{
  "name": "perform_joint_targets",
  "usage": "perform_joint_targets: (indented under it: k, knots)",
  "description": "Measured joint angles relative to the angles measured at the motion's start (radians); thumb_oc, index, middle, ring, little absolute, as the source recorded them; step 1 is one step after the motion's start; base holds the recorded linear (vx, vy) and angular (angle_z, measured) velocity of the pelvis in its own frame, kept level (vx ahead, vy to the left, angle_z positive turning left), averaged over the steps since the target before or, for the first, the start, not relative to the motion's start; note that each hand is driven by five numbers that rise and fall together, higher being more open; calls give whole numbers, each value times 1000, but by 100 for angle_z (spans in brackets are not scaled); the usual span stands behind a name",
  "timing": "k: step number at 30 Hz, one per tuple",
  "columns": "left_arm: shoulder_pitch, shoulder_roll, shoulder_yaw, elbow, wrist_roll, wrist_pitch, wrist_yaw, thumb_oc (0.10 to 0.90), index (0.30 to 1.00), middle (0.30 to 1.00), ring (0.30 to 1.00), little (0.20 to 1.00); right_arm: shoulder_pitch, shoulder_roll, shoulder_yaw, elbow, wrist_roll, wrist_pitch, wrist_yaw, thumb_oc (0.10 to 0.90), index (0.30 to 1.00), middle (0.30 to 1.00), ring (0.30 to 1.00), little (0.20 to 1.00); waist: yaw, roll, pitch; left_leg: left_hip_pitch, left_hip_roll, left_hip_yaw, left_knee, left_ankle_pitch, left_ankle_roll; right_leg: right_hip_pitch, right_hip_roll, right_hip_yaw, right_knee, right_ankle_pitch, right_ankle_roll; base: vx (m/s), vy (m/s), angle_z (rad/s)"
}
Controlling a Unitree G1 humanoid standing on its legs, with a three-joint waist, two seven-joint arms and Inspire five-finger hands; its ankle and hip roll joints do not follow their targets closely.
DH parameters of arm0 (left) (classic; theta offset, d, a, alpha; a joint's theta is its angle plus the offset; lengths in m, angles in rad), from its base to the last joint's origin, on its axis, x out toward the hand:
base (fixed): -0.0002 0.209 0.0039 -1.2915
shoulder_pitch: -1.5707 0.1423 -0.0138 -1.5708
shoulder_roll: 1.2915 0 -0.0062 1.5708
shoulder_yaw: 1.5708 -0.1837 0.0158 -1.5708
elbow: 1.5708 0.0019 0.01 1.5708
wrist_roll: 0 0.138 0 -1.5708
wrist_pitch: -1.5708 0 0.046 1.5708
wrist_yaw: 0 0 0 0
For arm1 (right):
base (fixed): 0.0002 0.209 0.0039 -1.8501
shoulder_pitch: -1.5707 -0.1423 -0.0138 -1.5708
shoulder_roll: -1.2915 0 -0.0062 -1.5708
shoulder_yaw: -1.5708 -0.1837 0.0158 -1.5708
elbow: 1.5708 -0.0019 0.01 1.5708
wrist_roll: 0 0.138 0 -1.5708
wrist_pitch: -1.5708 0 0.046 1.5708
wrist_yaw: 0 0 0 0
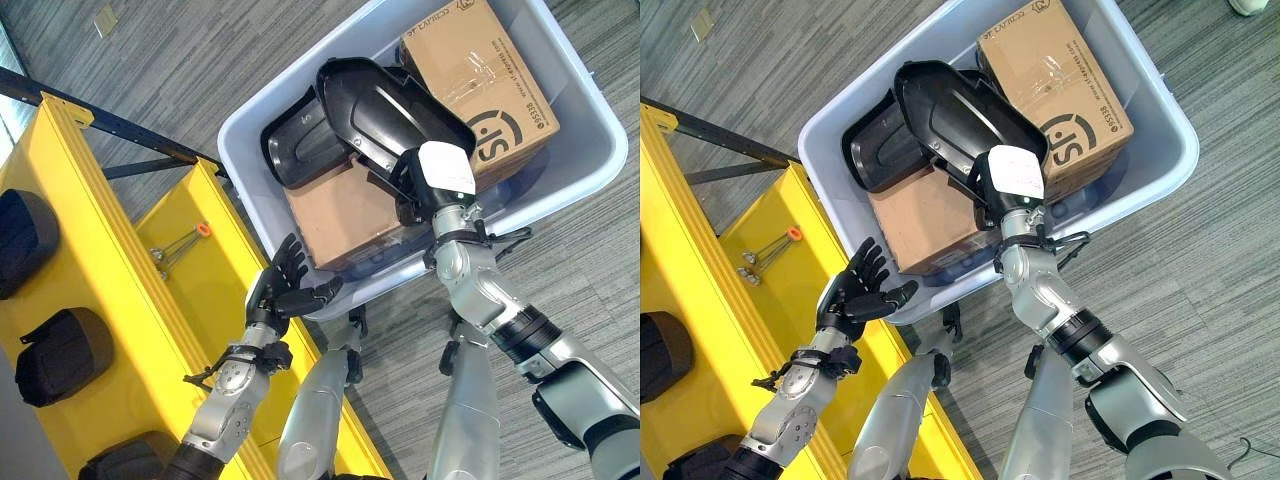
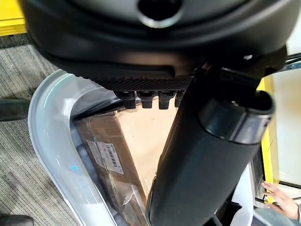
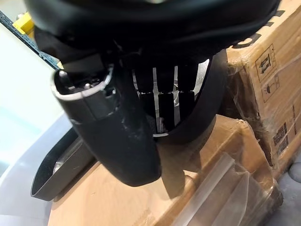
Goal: Move parts from the plastic box to the shelf.
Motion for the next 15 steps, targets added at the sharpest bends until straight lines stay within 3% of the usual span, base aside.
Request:
perform_joint_targets:
  k: [15]
  knots:
    - [-1, 0, -1, 0, 0, -1, 1, 900, 1000, 1000, 1000, 1000, 0, 11, 0, 0, 1, -1, -8, 900, 1000, 1000, 1000, 1000, 0, 0, 0, 0, 0, 0, -2, 0, 1, 6, 1, -1, -12, 7, 1, -2, 0, 0]
